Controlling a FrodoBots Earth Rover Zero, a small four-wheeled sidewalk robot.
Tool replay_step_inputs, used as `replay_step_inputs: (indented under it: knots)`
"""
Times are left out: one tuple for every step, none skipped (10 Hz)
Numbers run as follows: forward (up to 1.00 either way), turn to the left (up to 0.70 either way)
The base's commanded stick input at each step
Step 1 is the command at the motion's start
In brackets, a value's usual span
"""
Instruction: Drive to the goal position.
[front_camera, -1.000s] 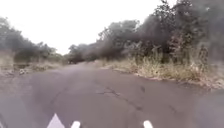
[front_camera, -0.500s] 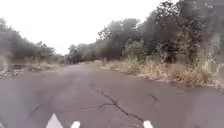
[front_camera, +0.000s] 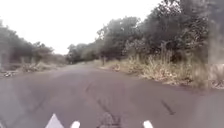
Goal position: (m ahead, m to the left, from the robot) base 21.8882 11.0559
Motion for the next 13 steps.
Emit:
replay_step_inputs:
  knots:
    - [1.00,0.00]
    - [1.00,0.00]
    - [1.00,0.00]
    - [1.00,0.00]
    - [1.00,0.00]
    - [1.00,0.00]
    - [1.00,0.00]
    - [1.00,0.00]
    - [1.00,0.00]
    - [1.00,0.00]
    - [1.00,0.00]
    - [1.00,0.00]
    - [1.00,0.00]
